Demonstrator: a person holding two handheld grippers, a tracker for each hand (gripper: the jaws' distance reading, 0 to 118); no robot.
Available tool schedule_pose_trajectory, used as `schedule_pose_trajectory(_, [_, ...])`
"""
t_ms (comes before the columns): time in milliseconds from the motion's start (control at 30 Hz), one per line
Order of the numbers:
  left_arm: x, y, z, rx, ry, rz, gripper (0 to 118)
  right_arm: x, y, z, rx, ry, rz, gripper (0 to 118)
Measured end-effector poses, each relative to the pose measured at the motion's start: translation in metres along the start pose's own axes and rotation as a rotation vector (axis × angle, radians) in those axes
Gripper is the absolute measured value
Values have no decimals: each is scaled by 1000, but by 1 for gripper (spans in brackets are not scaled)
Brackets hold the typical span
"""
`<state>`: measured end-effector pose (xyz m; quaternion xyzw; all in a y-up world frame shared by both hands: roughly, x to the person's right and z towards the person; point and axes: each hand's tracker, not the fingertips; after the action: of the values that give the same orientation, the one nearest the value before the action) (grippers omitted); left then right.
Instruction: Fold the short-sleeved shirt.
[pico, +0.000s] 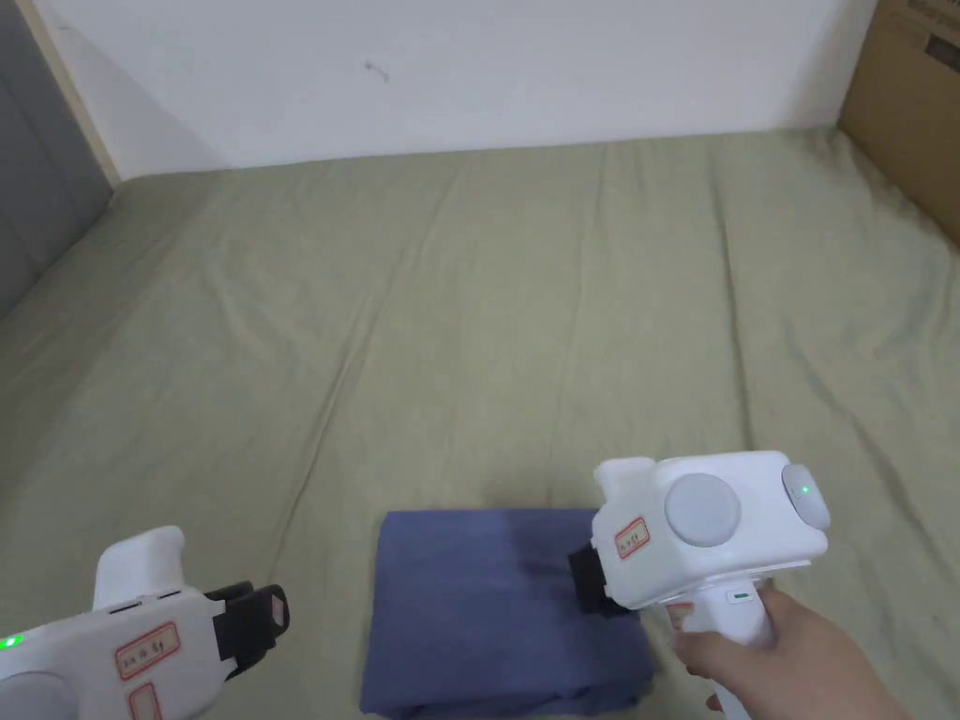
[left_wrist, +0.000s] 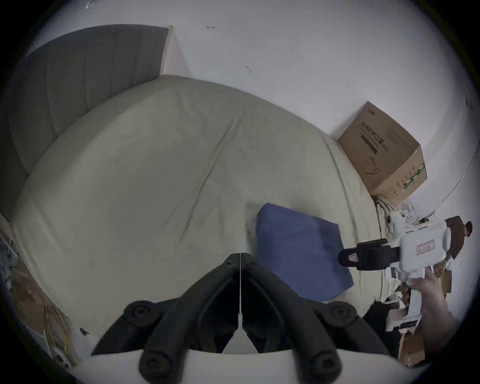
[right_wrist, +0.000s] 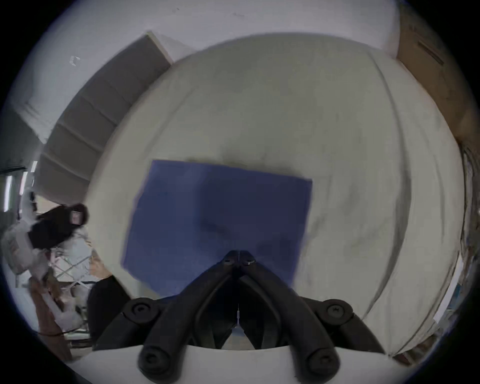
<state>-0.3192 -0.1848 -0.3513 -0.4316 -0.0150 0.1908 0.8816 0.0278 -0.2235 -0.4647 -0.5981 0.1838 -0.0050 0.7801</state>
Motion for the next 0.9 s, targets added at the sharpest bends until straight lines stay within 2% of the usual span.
schedule_pose_trajectory(33, [-3,1,-5,-11,-6,1,0,4,-2,-6,-14,-63,17,0])
schedule_pose_trajectory(67, [-7,4,-10,-24,-35,8,0,10,-4,-9,-20,-65,17,0])
schedule_pose_trajectory(133, [-15,9,-25,-51,-139,32,0,22,-9,-10,-4,38,-73,0])
schedule_pose_trajectory(167, [-21,12,-33,-74,-207,51,1,25,-9,-10,-2,43,-92,0])
schedule_pose_trajectory(233, [-35,17,-55,-130,-392,146,7,28,-10,-8,-11,36,-83,0])
schedule_pose_trajectory(267, [-41,18,-65,-143,-460,198,24,27,-10,-9,-13,33,-78,0])
schedule_pose_trajectory(300, [-45,20,-76,-153,-527,237,47,28,-11,-9,-15,26,-67,0])
schedule_pose_trajectory(333, [-49,22,-89,-167,-553,257,78,28,-13,-9,-14,24,-55,0])
schedule_pose_trajectory(367, [-51,24,-98,-179,-560,267,104,28,-14,-10,-12,24,-49,0])
schedule_pose_trajectory(400, [-53,26,-108,-192,-591,270,107,30,-14,-11,-13,24,-46,0])
schedule_pose_trajectory(500, [-50,26,-142,-280,-734,304,107,35,-13,-13,-21,38,-58,0])
schedule_pose_trajectory(600, [-37,13,-184,-467,-847,367,107,39,-12,-15,-29,52,-68,1])
schedule_pose_trajectory(700, [-18,7,-201,-495,-1003,430,107,42,-13,-15,-27,68,-73,1])
schedule_pose_trajectory(733, [-13,5,-206,-511,-997,457,103,43,-14,-16,-26,72,-78,0])
schedule_pose_trajectory(767, [-11,5,-208,-500,-971,431,86,44,-14,-16,-26,76,-83,1])
schedule_pose_trajectory(833, [-9,7,-203,-492,-805,312,28,47,-15,-17,-23,90,-97,0])
schedule_pose_trajectory(867, [-9,6,-202,-491,-674,218,25,49,-15,-17,-22,95,-101,0])
schedule_pose_trajectory(900, [-10,3,-202,-507,-649,218,25,50,-16,-17,-18,109,-107,1])
